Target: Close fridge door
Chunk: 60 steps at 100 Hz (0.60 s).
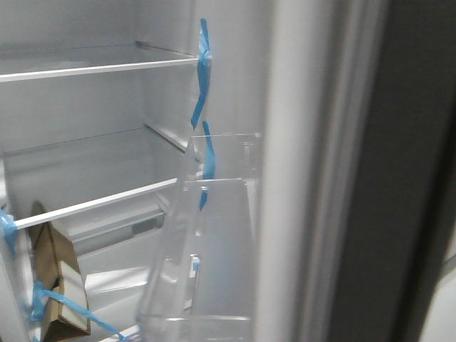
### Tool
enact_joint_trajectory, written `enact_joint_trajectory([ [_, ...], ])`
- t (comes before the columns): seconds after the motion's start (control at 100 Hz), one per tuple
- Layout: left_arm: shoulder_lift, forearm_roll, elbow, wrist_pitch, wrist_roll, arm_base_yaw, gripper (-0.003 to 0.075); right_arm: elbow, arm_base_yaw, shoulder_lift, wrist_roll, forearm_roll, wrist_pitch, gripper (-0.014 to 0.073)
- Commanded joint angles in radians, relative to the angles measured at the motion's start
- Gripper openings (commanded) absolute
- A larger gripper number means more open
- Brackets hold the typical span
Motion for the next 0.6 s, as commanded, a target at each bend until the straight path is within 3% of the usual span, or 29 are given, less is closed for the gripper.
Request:
enact_joint_trajectory([
  [0.0,-0.023,-0.006,0.04,-0.083,-0.002,-0.004,-0.002,-0.063,0.065,0.035,-0.017,-0.013,-0.048,-0.0071],
  [0.29,-0.023,-0.006,0.04,-0.083,-0.002,-0.004,-0.002,-0.188,0.233,0.203,-0.017,-0.17,-0.134,-0.0071],
  [0.59,-0.023,-0.006,0.04,-0.083,-0.002,-0.004,-0.002,-0.357,0.447,0.399,-0.016,-0.439,-0.308,-0.0071],
])
